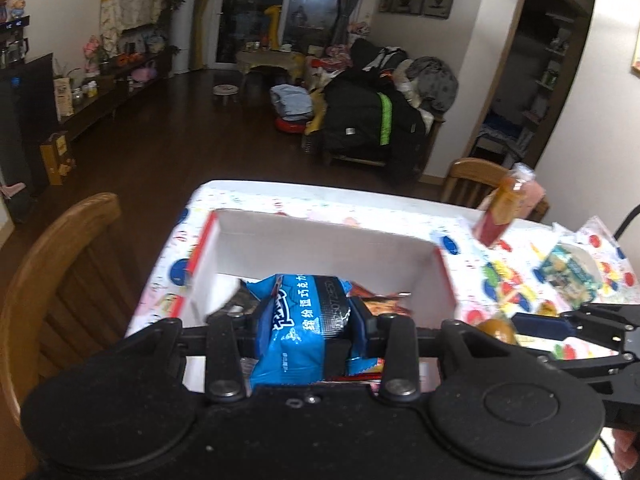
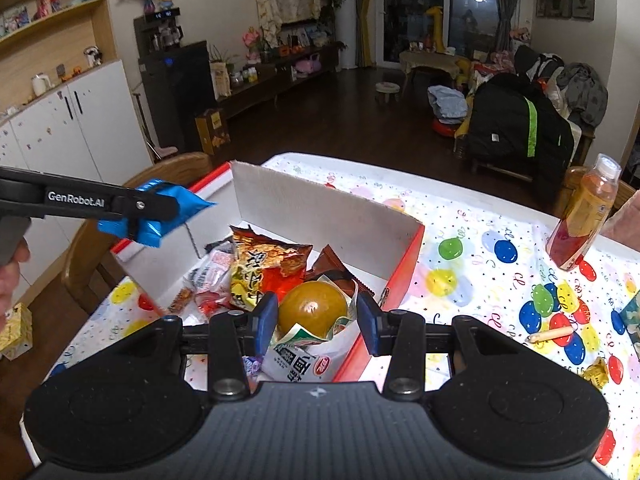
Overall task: Organize snacks
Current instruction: 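Lower both held snacks into the red box and open both grippers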
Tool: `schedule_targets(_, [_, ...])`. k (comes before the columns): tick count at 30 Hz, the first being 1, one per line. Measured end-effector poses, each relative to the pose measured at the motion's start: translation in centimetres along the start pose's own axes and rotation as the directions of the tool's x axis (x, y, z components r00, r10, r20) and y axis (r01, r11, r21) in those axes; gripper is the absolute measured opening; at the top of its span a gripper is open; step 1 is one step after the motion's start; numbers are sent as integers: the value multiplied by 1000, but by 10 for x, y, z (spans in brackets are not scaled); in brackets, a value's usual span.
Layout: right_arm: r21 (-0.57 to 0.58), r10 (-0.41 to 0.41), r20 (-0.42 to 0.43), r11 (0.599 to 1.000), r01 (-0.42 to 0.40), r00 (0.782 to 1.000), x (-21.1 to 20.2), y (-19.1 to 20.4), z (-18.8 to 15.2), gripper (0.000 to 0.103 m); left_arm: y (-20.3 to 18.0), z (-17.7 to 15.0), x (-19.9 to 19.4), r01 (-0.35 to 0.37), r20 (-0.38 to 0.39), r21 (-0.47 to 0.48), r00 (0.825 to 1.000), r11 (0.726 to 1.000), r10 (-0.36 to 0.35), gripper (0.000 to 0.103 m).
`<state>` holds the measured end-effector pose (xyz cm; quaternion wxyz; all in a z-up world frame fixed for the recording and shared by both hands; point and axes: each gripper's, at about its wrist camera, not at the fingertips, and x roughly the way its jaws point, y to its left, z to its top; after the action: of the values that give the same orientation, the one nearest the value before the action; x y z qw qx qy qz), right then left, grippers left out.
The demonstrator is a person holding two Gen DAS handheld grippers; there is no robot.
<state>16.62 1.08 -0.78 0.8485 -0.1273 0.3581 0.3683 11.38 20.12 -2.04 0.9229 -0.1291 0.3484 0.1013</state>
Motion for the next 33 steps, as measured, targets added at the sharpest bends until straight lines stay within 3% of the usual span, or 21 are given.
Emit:
schedule_targets(16, [-14,-63,-104,998,62,993,79,2,13,42,29,8,68,-69,-52,80,996,994,73,36])
schedule_targets(20, [-25,-74,-117,997,72,990,90,3,13,42,26,8,82,-69,-62,116,995,991,77,36])
schedule_targets(33, [-29,-84,-153,996,80,985,103,5,8,44,29,8,104,-62,-114,107,991,992,75,36])
